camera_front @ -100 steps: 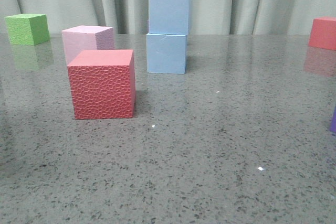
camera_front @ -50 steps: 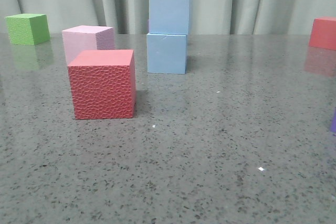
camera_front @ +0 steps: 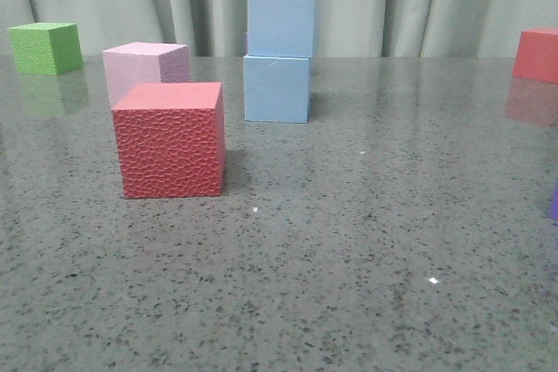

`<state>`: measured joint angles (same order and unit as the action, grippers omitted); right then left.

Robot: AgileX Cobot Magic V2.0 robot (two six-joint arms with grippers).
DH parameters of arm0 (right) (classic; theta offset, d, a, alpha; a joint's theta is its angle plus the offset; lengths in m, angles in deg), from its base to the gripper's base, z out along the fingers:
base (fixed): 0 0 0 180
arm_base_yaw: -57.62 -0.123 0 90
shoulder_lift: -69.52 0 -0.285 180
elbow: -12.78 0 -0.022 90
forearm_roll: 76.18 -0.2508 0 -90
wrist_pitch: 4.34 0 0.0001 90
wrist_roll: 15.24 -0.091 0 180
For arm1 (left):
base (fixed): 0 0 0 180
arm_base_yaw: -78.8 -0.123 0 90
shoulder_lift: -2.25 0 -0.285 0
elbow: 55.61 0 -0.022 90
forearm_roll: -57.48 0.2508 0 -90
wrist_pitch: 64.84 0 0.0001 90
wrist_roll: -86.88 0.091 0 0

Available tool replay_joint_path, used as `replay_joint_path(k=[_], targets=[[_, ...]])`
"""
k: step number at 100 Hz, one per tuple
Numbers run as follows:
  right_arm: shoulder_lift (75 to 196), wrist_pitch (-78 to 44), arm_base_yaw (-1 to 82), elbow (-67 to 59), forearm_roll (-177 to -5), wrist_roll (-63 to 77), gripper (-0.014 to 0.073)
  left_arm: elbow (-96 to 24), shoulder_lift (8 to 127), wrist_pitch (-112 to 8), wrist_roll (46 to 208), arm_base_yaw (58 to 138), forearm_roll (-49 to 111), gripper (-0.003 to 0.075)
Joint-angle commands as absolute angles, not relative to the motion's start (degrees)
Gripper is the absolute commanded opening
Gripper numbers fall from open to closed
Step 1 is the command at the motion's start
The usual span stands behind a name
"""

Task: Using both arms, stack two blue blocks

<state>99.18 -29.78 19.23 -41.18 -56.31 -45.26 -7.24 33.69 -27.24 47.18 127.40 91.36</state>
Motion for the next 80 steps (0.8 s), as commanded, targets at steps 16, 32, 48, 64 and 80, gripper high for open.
replay_joint_path(k=[16,32,48,64,80], targets=[[99.4,-25.4,19.1,-39.7,-54.7,-45.2,-0.0066,-8.8,33.8,-34.8,54.8,122.0,87.1,-0.0019],[99.4,-25.4,19.1,-39.7,-54.7,-45.2,-0.0066,-8.0,33.8,-47.1,74.4,109.0,75.2,-0.0019],[99.4,-25.4,19.1,-39.7,-54.7,-45.2,-0.0066,-3.3,33.7,-63.3,89.0,96.3,63.8,-0.0019],[99.4,-25.4,19.1,-39.7,-54.7,-45.2,-0.0066,3.9,28.1,-64.8,89.0,89.0,62.1,-0.0019],[99.4,-25.4,19.1,-39.7,-54.7,-45.2,-0.0066,12.3,22.3,-64.8,89.0,82.9,59.0,-0.0019]])
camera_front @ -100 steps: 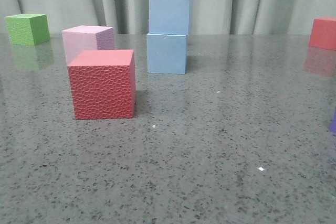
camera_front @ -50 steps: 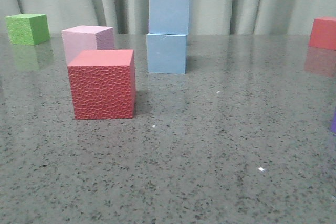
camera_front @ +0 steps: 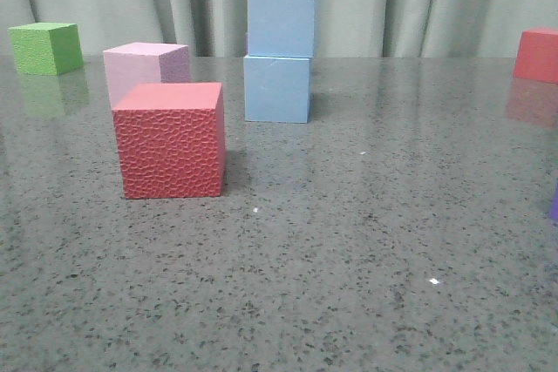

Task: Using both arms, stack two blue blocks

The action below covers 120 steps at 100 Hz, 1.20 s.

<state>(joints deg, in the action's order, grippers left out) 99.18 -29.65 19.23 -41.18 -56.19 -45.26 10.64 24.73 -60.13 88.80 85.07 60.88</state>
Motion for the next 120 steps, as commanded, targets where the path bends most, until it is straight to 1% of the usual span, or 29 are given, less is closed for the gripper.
replay_joint_path(k=[1,28,35,63,120], targets=[[99.4,-25.4,19.1,-39.7,-54.7,-45.2,-0.0066,13.0,22.0,-64.8,89.0,82.6,59.0,-0.0019],[99.4,-25.4,19.1,-39.7,-54.7,-45.2,-0.0066,23.4,10.2,-66.1,89.0,77.4,56.0,-0.0019],[99.4,-25.4,19.1,-39.7,-54.7,-45.2,-0.0066,23.2,7.6,-62.5,89.0,76.3,55.9,-0.0019],[99.4,-25.4,19.1,-39.7,-54.7,-45.2,-0.0066,23.3,7.8,-64.8,89.0,75.7,55.9,-0.0019],[99.4,-25.4,19.1,-39.7,-54.7,-45.2,-0.0066,23.3,7.8,-64.5,89.0,75.7,55.9,-0.0019]])
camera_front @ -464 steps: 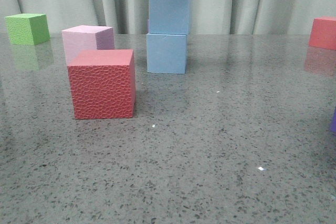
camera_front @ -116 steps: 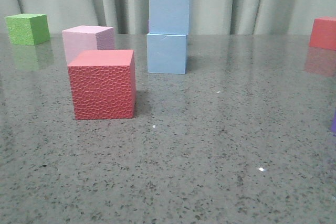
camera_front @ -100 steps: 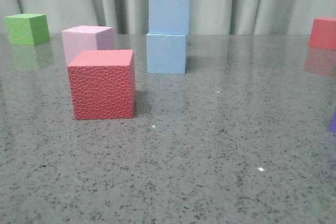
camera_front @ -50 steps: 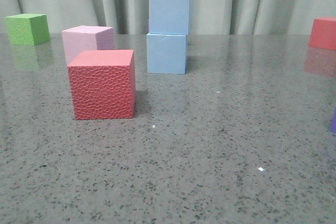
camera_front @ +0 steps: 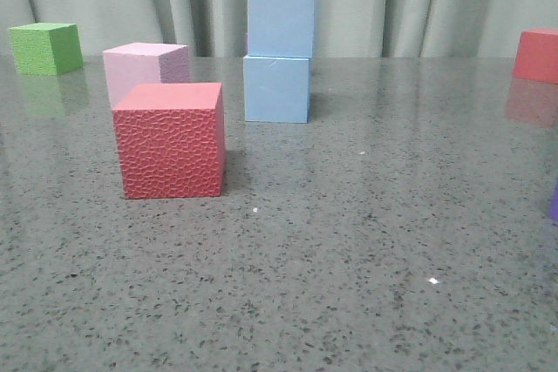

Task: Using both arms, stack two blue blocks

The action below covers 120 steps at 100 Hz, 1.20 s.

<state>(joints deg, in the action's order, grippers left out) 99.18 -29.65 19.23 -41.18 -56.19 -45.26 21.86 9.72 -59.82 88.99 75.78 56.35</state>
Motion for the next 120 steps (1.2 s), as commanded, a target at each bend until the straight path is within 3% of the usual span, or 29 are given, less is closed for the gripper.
replay_joint_path(k=[1,38,54,73,89,120], targets=[[99.4,-25.4,19.1,-39.7,-54.7,-45.2,-0.0066,23.3,7.8,-64.5,89.0,75.7,55.9,-0.0019],[99.4,-25.5,20.6,-39.9,-54.4,-45.2,-0.0066,23.3,7.8,-64.5,89.0,75.7,55.9,-0.0019],[99.4,-21.0,27.9,-41.1,-58.5,-43.6,-0.0066,23.3,7.8,-64.5,89.0,75.7,55.9,-0.0019],[99.3,-11.8,38.0,-46.0,-68.2,-29.1,-0.0066,23.3,7.8,-64.5,89.0,75.7,55.9,-0.0019],[97.8,-7.9,45.1,-50.6,-70.6,-24.7,-0.0066,23.3,7.8,-64.5,89.0,75.7,55.9,-0.0019],[85.4,-6.3,50.5,-60.9,-70.6,-24.7,-0.0066,23.3,7.8,-64.5,89.0,75.7,55.9,-0.0019]])
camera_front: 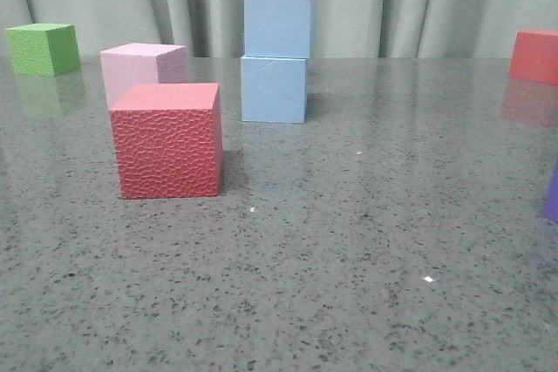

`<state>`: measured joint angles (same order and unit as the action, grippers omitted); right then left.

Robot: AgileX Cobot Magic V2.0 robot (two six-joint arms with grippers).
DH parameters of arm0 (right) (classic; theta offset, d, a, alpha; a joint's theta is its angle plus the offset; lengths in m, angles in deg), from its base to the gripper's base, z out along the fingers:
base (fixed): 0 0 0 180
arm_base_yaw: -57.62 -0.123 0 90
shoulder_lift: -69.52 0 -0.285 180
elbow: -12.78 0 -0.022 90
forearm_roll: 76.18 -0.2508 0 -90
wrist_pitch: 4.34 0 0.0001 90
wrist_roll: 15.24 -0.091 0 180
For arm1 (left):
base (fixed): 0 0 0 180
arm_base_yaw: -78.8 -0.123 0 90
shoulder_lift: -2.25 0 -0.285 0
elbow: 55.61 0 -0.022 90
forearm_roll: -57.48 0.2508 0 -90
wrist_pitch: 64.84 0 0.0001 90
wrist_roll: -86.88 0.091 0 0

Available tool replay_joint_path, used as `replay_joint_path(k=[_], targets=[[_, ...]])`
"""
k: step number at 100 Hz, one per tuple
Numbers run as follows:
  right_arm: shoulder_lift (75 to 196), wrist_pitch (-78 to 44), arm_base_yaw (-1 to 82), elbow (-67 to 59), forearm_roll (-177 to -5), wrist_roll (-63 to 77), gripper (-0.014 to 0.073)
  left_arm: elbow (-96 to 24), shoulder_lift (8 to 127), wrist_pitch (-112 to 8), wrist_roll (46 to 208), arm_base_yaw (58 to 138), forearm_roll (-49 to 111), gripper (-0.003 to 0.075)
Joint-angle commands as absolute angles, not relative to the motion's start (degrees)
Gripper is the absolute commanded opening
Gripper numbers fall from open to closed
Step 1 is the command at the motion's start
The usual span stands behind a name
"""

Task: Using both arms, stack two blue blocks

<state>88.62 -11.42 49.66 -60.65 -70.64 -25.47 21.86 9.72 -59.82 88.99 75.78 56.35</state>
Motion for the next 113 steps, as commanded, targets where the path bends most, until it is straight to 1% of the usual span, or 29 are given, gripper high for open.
replay_joint_path(k=[1,23,34,113], targets=[[85.0,-6.3,50.6,-61.2,-70.6,-24.7,-0.0066,23.3,7.8,-64.5,89.0,75.7,55.9,-0.0019],[75.4,-6.4,52.8,-65.7,-70.7,-24.8,-0.0066,23.3,7.8,-64.5,89.0,75.7,55.9,-0.0019],[75.7,-8.0,52.8,-66.1,-70.7,-24.8,-0.0066,23.3,7.8,-64.5,89.0,75.7,55.9,-0.0019],[75.7,-8.0,52.8,-66.1,-70.6,-24.8,-0.0066,23.3,7.8,-64.5,89.0,75.7,55.9,-0.0019]])
